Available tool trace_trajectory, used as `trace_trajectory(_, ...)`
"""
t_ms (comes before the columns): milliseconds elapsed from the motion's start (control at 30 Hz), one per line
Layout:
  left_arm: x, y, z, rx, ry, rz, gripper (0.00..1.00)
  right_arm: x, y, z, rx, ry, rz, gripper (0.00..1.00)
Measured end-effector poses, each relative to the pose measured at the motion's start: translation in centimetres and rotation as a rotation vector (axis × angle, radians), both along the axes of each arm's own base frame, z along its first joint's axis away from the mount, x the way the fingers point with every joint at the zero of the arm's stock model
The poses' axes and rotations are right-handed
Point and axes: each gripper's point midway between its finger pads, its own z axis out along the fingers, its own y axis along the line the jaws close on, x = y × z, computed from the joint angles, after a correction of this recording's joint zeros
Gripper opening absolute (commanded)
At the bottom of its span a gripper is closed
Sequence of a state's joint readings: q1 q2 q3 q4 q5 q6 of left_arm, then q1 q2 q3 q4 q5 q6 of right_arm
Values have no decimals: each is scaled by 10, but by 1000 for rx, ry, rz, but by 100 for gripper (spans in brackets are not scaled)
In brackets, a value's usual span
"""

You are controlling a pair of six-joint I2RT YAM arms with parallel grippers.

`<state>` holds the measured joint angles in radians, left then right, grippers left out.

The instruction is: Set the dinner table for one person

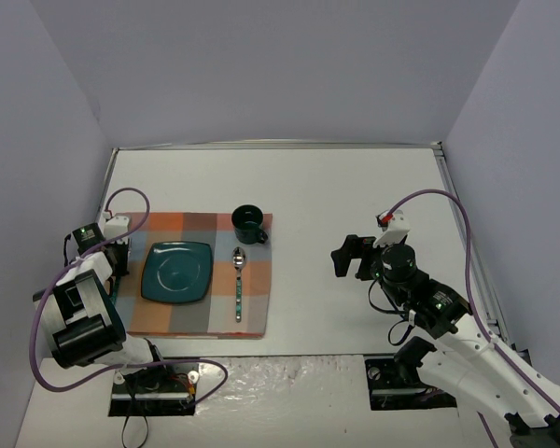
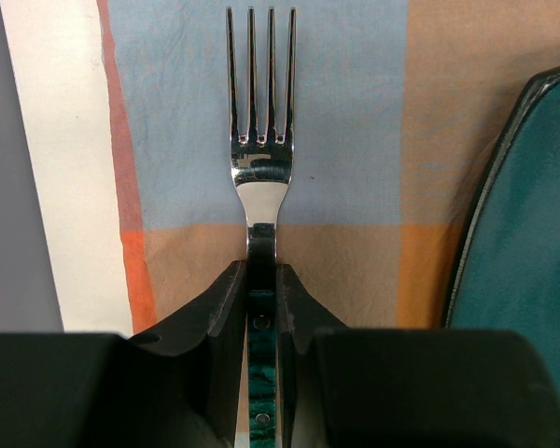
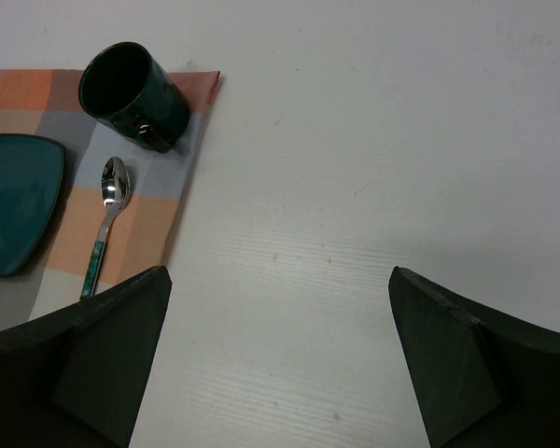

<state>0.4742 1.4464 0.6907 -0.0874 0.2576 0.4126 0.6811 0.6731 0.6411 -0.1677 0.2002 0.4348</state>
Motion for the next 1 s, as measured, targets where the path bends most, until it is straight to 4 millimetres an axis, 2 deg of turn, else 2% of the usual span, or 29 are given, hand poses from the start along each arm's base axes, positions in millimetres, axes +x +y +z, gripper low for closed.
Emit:
trace_trajectory(367, -3, 5, -1, 20, 12, 12, 39, 0, 0, -1, -4, 0, 1, 100)
trace_trajectory(500, -3, 6, 0, 24, 12, 15, 54, 0, 0, -1, -4, 0, 1, 100)
trace_trajectory(600, -3, 6, 2, 27, 7, 17, 71, 0, 0, -1, -6, -1, 2, 100)
trace_trajectory(667, -3, 6, 7, 27, -1, 22, 76, 0, 0, -1, -8, -1, 3, 100)
trace_trajectory(767, 4, 9, 25, 43, -45, 33, 83, 0, 0, 0, -9, -2, 4, 100)
trace_trajectory(833, 11, 15, 46, 61, -94, 62, 85, 0, 0, 0, -8, -4, 4, 100)
trace_trajectory(900, 18, 21, 73, 81, -162, 109, 87, 0, -1, 2, -4, -10, 4, 100)
trace_trajectory(1000, 29, 30, 132, 114, -304, 193, 91, 0, -1, 10, 2, -24, 3, 100)
